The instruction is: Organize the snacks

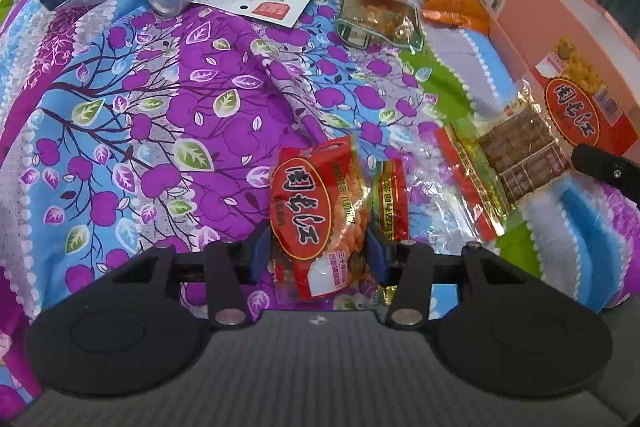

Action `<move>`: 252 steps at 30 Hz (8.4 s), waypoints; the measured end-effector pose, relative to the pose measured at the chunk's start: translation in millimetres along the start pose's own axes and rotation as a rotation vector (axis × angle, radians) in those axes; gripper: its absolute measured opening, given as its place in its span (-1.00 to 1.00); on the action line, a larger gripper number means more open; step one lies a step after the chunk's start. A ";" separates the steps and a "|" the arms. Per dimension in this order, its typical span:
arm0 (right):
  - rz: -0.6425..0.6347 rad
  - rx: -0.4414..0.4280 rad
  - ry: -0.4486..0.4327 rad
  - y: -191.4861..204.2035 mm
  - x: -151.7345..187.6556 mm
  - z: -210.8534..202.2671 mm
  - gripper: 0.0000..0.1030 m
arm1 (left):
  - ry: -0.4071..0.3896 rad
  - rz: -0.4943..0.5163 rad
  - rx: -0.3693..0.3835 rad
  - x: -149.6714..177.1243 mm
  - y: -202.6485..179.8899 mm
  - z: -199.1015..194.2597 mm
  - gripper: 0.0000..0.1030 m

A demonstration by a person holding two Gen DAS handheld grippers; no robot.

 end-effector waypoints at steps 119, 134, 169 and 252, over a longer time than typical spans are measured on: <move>0.081 0.066 -0.259 -94.5 -106.1 -118.1 0.28 | -0.321 0.213 0.256 -103.2 -206.4 -125.1 0.33; 0.049 0.093 -0.256 -59.9 -51.6 -130.2 0.29 | -0.318 0.192 0.185 -47.8 -149.6 -145.0 0.33; -0.183 -0.034 -0.115 56.6 -20.8 -3.4 0.73 | -0.286 -0.081 0.051 -70.2 33.1 -43.1 0.57; -0.656 0.156 -0.100 47.3 64.6 -39.2 -0.91 | -0.067 -0.031 0.139 24.6 -65.1 -38.7 -0.97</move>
Point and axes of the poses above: each gripper's, at about its wrist camera, not at the fingertips, and z roughly the way its jaws point, y to its left, x to its underside, the point moved 5 cm from there along z, roughly the way its jaws point, and after that the axes turned 11 degrees about x, right-handed, at the moved point
